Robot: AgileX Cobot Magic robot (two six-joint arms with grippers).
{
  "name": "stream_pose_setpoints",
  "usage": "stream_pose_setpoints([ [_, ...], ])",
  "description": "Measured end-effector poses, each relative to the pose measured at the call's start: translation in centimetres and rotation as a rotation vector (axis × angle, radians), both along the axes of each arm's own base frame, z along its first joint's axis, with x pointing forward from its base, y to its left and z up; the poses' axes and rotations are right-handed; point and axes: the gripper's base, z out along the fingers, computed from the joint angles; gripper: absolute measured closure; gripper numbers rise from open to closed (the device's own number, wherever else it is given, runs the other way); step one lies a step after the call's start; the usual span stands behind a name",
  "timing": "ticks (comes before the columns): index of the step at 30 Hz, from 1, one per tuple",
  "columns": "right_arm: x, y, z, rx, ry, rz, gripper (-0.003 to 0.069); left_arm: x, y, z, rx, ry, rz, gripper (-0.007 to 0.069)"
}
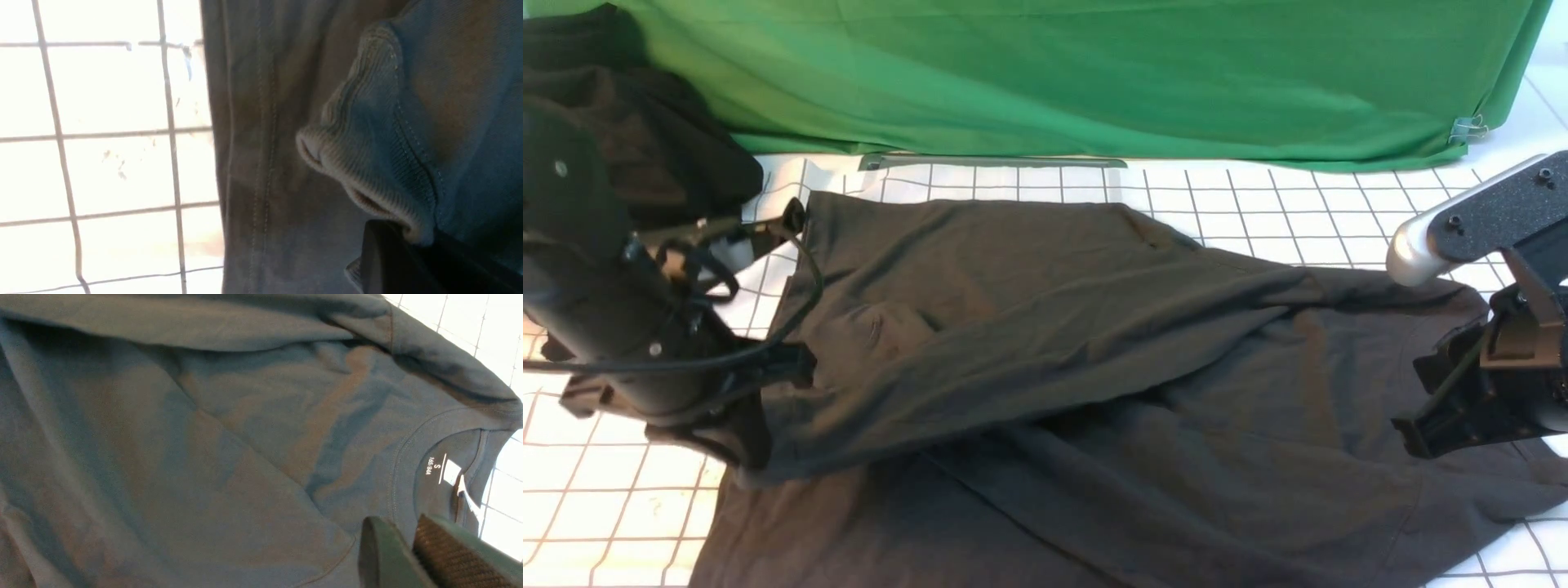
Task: Fold a long-sleeved shirt over a white checkered tablecloth.
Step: 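Fold the left side of the dark shirt inward over its body with the left gripper, then grasp the near edge of the shirt at its hem and shoulder corners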
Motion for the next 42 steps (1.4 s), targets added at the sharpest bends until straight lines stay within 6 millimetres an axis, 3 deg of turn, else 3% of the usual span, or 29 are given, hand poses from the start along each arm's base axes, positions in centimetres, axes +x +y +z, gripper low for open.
stream_pose_setpoints([
  [5,0.0,0.0,0.0,0.003,-0.003,0.002,0.0537,-0.1,0.0,-0.2,-0.001,0.003,-0.006,0.0482],
  [8,0.1,0.1,-0.1,-0.001,0.001,0.003,0.0530,-0.5,0.0,-0.2,0.000,0.039,-0.021,0.0321],
  [12,0.2,0.2,-0.2,-0.005,0.007,0.003,0.0521,-2.1,0.0,-0.9,0.010,0.159,-0.056,0.0206],
  [20,0.2,0.2,-0.2,-0.005,0.007,0.003,0.0514,-7.6,-0.6,-5.0,0.192,0.283,-0.084,0.0194],
  [26,0.2,0.2,-0.3,-0.006,0.008,0.003,0.0512,-9.3,-1.2,-7.6,0.201,0.226,-0.005,0.0195],
  [31,0.2,0.3,-0.4,-0.010,0.024,0.016,0.0512,-9.8,-1.1,-7.9,0.187,0.210,0.027,0.0225],
  [34,-0.3,0.6,-0.7,-0.009,0.074,0.085,0.0510,-9.9,-1.2,-8.0,0.177,0.208,0.032,0.0309],
  [35,-0.8,1.1,-1.1,-0.006,0.135,0.156,0.0508,-9.8,-1.3,-7.9,0.165,0.202,0.023,0.0400],
  [36,-0.9,1.1,-1.1,-0.014,0.141,0.179,0.0508,-9.9,-1.4,-7.9,0.163,0.201,0.019,0.0413],
  [38,-1.9,2.0,-1.9,0.012,0.277,0.294,0.0506,-9.9,-1.4,-7.7,0.165,0.183,-0.002,0.0551],
  [42,-2.4,3.1,-3.6,0.003,0.456,0.400,0.0493,-10.2,-0.9,-6.6,0.203,0.158,-0.040,0.0593],
])
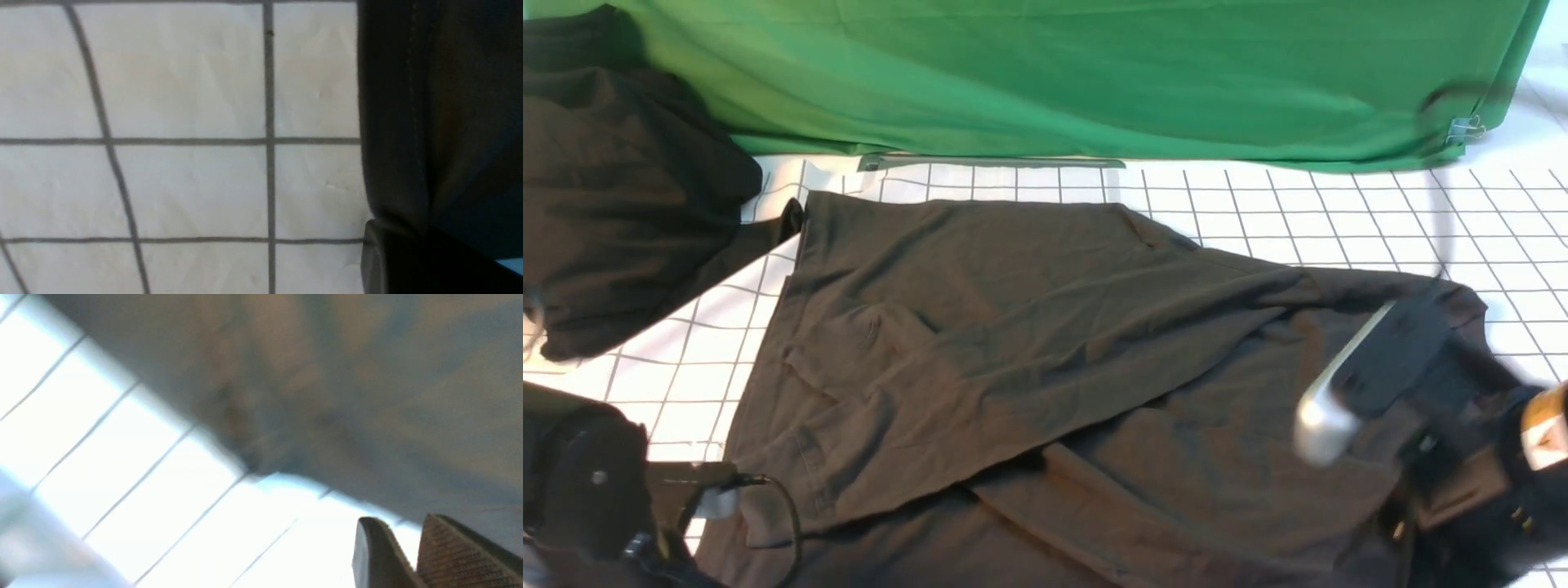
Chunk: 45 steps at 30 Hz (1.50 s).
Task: Fold a long-sleeved shirt over a white checkered tablecloth.
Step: 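Grasp the near edge of the shirt at its hem and shoulder corners, then fold the black garment in half by bringing its near edge over to the far edge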
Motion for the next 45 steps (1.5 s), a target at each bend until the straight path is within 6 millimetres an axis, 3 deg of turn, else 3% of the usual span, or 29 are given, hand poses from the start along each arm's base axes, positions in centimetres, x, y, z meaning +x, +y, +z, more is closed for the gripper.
stream_pose_setpoints([
  [3,0.0,1.0,-2.3,-0.047,0.079,0.050,0.0432,-0.6,0.3,1.8,-0.001,-0.044,-0.008,0.0593],
  [6,-0.4,2.8,-5.2,-0.102,0.111,0.122,0.0269,-1.3,0.6,3.3,-0.014,-0.102,-0.010,0.0593],
  [10,-0.2,4.4,-7.7,-0.146,0.068,0.166,0.0127,-1.8,0.7,4.0,-0.017,-0.123,-0.014,0.0593],
  [14,0.4,5.6,-9.7,-0.167,0.056,0.185,0.0102,-1.9,0.8,4.0,-0.015,-0.120,-0.014,0.0593],
  [17,0.7,5.9,-10.8,-0.184,0.053,0.196,0.0113,-1.9,0.8,4.0,-0.016,-0.121,-0.014,0.0593],
  [18,0.8,6.0,-11.5,-0.205,0.069,0.204,0.0176,-1.9,0.7,4.0,-0.016,-0.120,-0.013,0.0593],
  [19,0.8,6.0,-11.6,-0.210,0.068,0.208,0.0186,-1.9,0.8,4.0,-0.016,-0.119,-0.013,0.0593],
  [20,0.8,6.0,-11.7,-0.217,0.068,0.211,0.0233,-1.9,0.7,4.0,-0.017,-0.115,-0.012,0.0593],
  [22,0.8,5.9,-11.7,-0.235,0.071,0.223,0.0448,-2.1,0.8,4.0,-0.017,-0.100,-0.009,0.0593],
  [23,0.8,5.9,-11.7,-0.237,0.073,0.223,0.0466,-2.1,0.7,4.0,-0.018,-0.100,-0.009,0.0593],
  [24,0.6,5.7,-11.6,-0.248,0.093,0.222,0.0561,-2.4,0.8,4.2,-0.020,-0.088,-0.010,0.0593],
  [26,-0.2,5.4,-10.7,-0.255,0.120,0.223,0.0616,-3.3,0.9,4.7,-0.033,-0.062,-0.013,0.0593],
  [30,-1.5,4.9,-8.5,-0.230,0.110,0.228,0.0625,-4.7,1.2,6.0,-0.047,-0.069,-0.016,0.0593],
  [34,-1.9,3.8,-4.5,-0.188,0.027,0.228,0.0627,-4.9,1.2,10.0,-0.093,-0.218,0.003,0.0593],
  [38,0.8,3.1,-0.6,-0.178,-0.072,0.168,0.0627,-2.1,1.1,14.5,-0.057,-0.366,0.003,0.0593],
  [39,1.1,3.1,-0.2,-0.174,-0.084,0.165,0.0627,-2.0,1.1,14.4,-0.051,-0.363,0.003,0.0593],
  [40,2.5,2.8,0.8,-0.164,-0.118,0.138,0.0627,-0.3,1.0,15.9,-0.030,-0.413,0.008,0.0593],
  [42,4.5,2.5,2.0,-0.152,-0.154,0.102,0.0627,1.7,0.8,16.8,-0.015,-0.444,0.018,0.0593],
  [43,6.8,2.5,2.8,-0.148,-0.187,0.079,0.0627,4.6,0.7,17.3,-0.008,-0.456,0.044,0.0593],
  [44,7.2,2.4,2.9,-0.149,-0.189,0.070,0.0627,5.0,0.7,17.6,-0.011,-0.467,0.046,0.0593],
  [45,9.8,2.6,3.1,-0.150,-0.210,0.050,0.0627,8.0,1.0,17.5,-0.014,-0.459,0.062,0.0593],
])
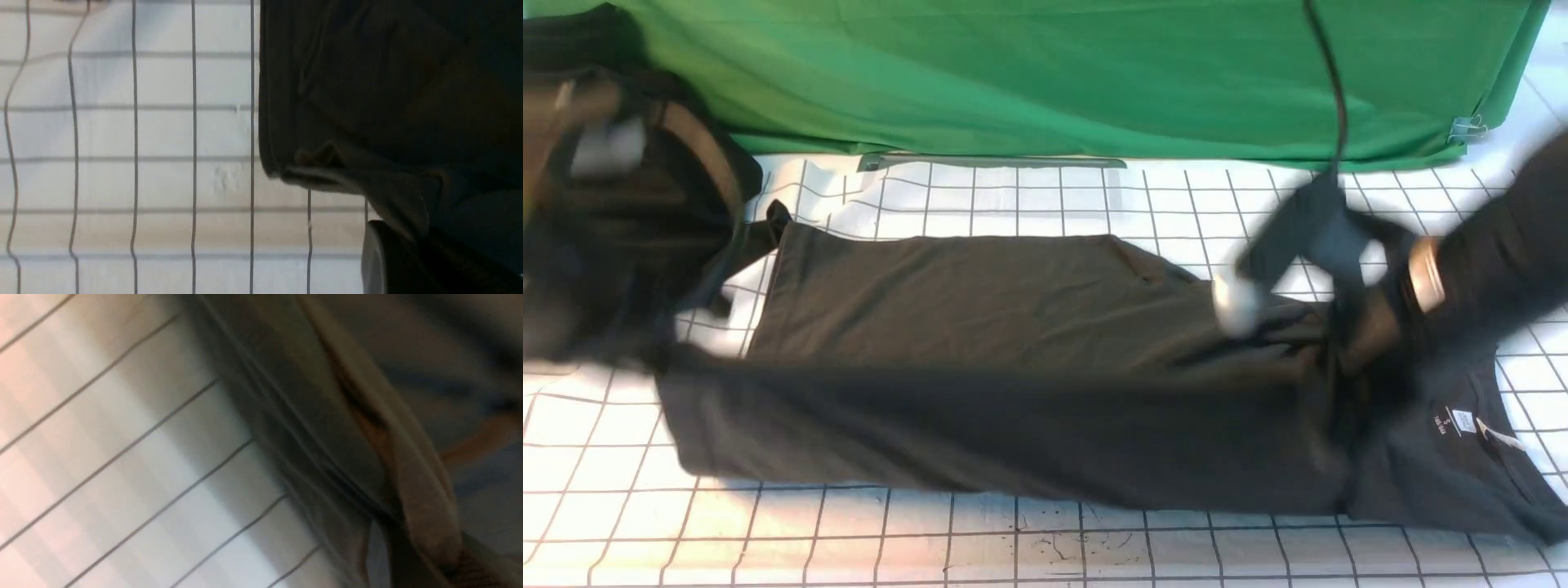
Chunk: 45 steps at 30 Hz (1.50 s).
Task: Fold a long-sleeved shirt over a white checkered tablecloth.
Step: 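Fold the black garment in half by bringing its near edge over to the far edge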
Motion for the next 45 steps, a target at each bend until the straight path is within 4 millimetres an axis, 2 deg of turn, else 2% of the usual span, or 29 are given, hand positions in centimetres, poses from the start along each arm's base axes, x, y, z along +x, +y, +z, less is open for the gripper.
stream_pose_setpoints([
  [1,1.2,0.1,0.0,0.002,-0.008,-0.009,0.0627,1.4,0.2,0.2,-0.006,-0.007,0.006,0.0593],
  [2,1.4,0.1,0.0,0.002,-0.009,-0.012,0.0627,2.1,0.3,-0.1,-0.004,0.000,0.010,0.0593],
  [3,3.5,0.5,-0.2,0.005,-0.028,-0.020,0.0627,4.5,0.8,-0.5,-0.013,-0.001,0.030,0.0593],
  [5,6.3,1.0,-0.7,0.010,-0.053,-0.028,0.0627,7.6,1.4,-1.1,-0.019,-0.011,0.047,0.0593],
  [7,9.2,1.6,-1.5,0.016,-0.072,-0.043,0.0627,10.9,2.0,-2.6,-0.018,0.012,0.059,0.0593],
  [8,9.3,1.5,-1.5,0.015,-0.072,-0.044,0.0627,11.0,2.0,-2.3,-0.020,0.003,0.057,0.0593],
  [9,11.1,1.9,-1.9,0.020,-0.086,-0.053,0.0627,13.2,2.3,-3.7,-0.020,0.023,0.064,0.0593],
  [10,11.7,2.0,-2.5,0.017,-0.080,-0.055,0.0627,13.7,2.4,-4.0,-0.021,0.026,0.067,0.0593],
  [11,13.1,2.2,-3.2,0.017,-0.082,-0.063,0.0627,15.2,2.4,-4.5,-0.023,0.021,0.069,0.0593],
  [12,14.9,2.6,-4.5,0.016,-0.087,-0.070,0.0627,17.9,2.6,-6.2,-0.019,0.030,0.075,0.0593],
  [13,15.2,2.7,-4.8,0.016,-0.089,-0.071,0.0627,18.0,2.6,-6.6,-0.017,0.040,0.075,0.0593],
  [17,17.5,3.4,-7.1,0.015,-0.106,-0.073,0.0606,21.3,2.7,-8.6,0.006,0.030,0.069,0.0593],
  [20,18.8,4.0,-8.8,0.031,-0.129,-0.088,0.0461,23.3,2.9,-10.2,0.035,0.023,0.064,0.0593],
  [22,19.0,4.0,-9.3,0.034,-0.120,-0.109,0.0328,24.2,3.0,-10.6,0.046,0.014,0.056,0.0593],
  [23,19.0,4.0,-9.3,0.034,-0.117,-0.113,0.0316,24.2,3.0,-10.8,0.049,0.018,0.055,0.0593],
  [25,18.5,3.7,-8.9,0.030,-0.078,-0.156,0.0224,24.5,3.2,-11.3,0.056,0.025,0.043,0.0593],
  [27,17.9,3.3,-8.0,0.020,-0.043,-0.183,0.0211,24.6,3.2,-11.5,0.058,0.028,0.039,0.0593],
  [29,16.9,1.9,-5.9,-0.008,0.009,-0.219,0.0247,24.7,3.3,-11.4,0.064,0.024,0.030,0.0593],
  [30,16.9,1.6,-5.7,-0.009,0.013,-0.227,0.0253,24.7,3.3,-11.4,0.065,0.024,0.028,0.0593],
  [32,16.3,-2.4,-3.8,-0.029,0.070,-0.327,0.0361,24.7,3.3,-11.4,0.072,0.022,0.013,0.0593],
  [33,16.2,-2.8,-3.8,-0.034,0.082,-0.336,0.0375,24.7,3.3,-11.4,0.072,0.022,0.013,0.0593],
  [34,16.3,-4.3,-3.8,-0.037,0.101,-0.379,0.0395,24.7,3.2,-11.4,0.071,0.023,0.012,0.0593],
  [35,16.3,-7.5,-4.6,-0.039,0.159,-0.464,0.0433,24.7,3.2,-11.4,0.066,0.024,0.010,0.0593],
  [37,16.2,-10.0,-5.6,-0.015,0.222,-0.534,0.0443,24.7,3.2,-11.4,0.066,0.024,0.006,0.0593],
  [38,16.0,-12.0,-7.0,0.018,0.292,-0.587,0.0436,24.7,3.2,-11.4,0.067,0.026,0.000,0.0593],
  [41,15.7,-14.4,-8.8,0.057,0.370,-0.635,0.0375,24.7,3.2,-11.4,0.066,0.026,-0.003,0.0593],
  [45,15.9,-15.3,-10.4,0.070,0.404,-0.645,0.0301,24.7,3.1,-11.4,0.064,0.023,-0.004,0.0593],
])
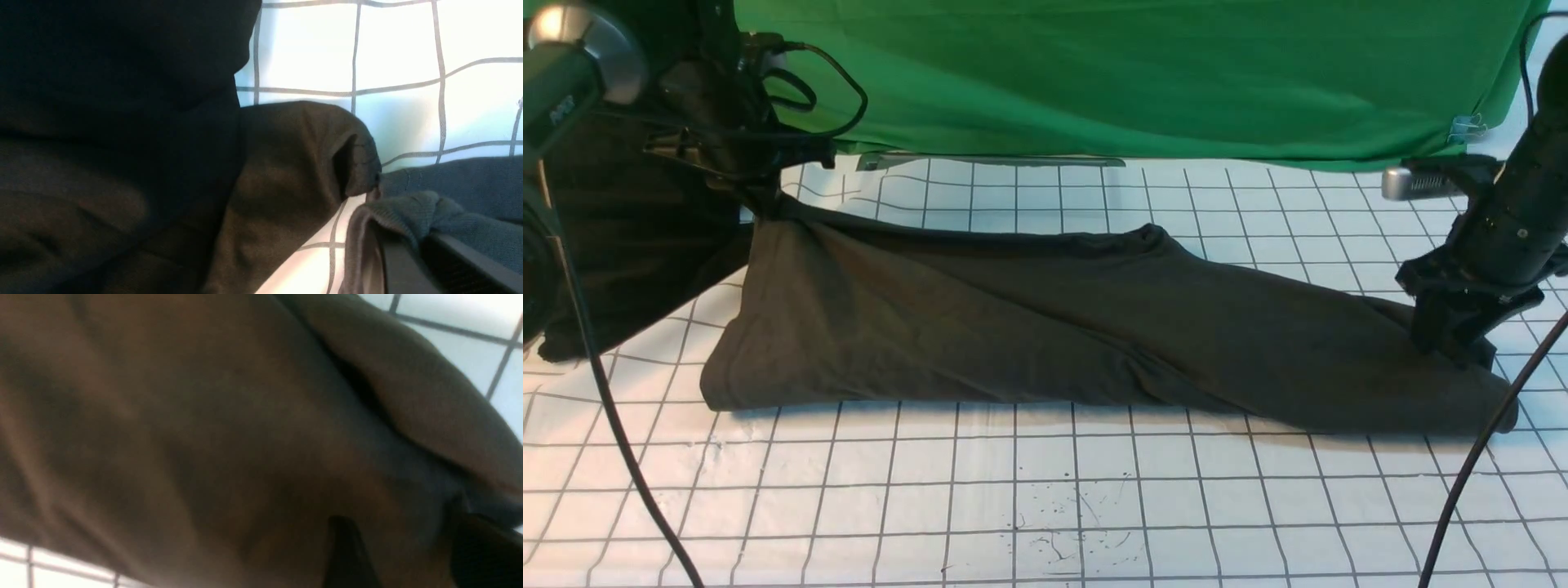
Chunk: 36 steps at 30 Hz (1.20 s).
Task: Fold a long-sleeved shirt over a white checkered tablecloth.
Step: 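Fold the black garment in half by bringing its near edge over to the far edge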
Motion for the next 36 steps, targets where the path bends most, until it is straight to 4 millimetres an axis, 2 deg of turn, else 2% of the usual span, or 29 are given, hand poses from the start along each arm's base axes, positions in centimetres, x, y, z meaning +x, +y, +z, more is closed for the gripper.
stream_pose_setpoints([
  [6,0.9,0.3,-1.8,0.004,-0.032,0.036,0.0288,0.1,0.0,0.0,-0.004,-0.013,-0.002,0.0593],
  [9,1.1,0.2,-2.3,0.002,-0.033,0.051,0.0331,0.1,0.0,0.1,-0.004,-0.015,-0.003,0.0593],
  [12,1.2,0.2,-2.6,0.001,-0.033,0.074,0.0544,0.1,0.0,0.1,-0.004,-0.015,-0.003,0.0593],
  [14,1.1,0.2,-2.5,0.002,-0.026,0.071,0.0611,0.1,-0.1,0.1,-0.005,-0.017,-0.003,0.0593],
  [16,0.9,0.3,-1.8,0.003,-0.025,0.071,0.0638,0.1,-0.1,0.1,-0.003,-0.017,-0.008,0.0593],
  [18,0.7,0.3,-1.0,0.002,-0.041,0.071,0.0643,0.1,0.0,0.1,0.001,-0.016,-0.015,0.0593],
  [20,0.6,0.1,1.8,-0.015,-0.139,0.059,0.0648,0.1,0.0,0.1,0.007,-0.015,-0.028,0.0593],
  [24,1.0,-0.3,3.7,-0.039,-0.248,0.039,0.0648,0.2,-0.1,0.1,0.005,-0.016,-0.028,0.0593],
  [27,1.3,-0.9,3.1,-0.067,-0.252,0.039,0.0648,0.2,-0.1,0.1,0.001,-0.019,-0.029,0.0593],
  [32,2.3,-1.5,0.8,-0.094,-0.248,0.039,0.0645,0.3,-0.2,0.1,-0.007,-0.033,-0.029,0.0593],
  [34,2.8,-1.5,0.2,-0.099,-0.267,0.037,0.0627,0.4,-0.2,0.2,-0.007,-0.047,-0.031,0.0593],
  [36,3.2,-1.7,0.1,-0.113,-0.312,0.029,0.0571,0.6,-0.2,0.3,-0.010,-0.069,-0.033,0.0593],
])
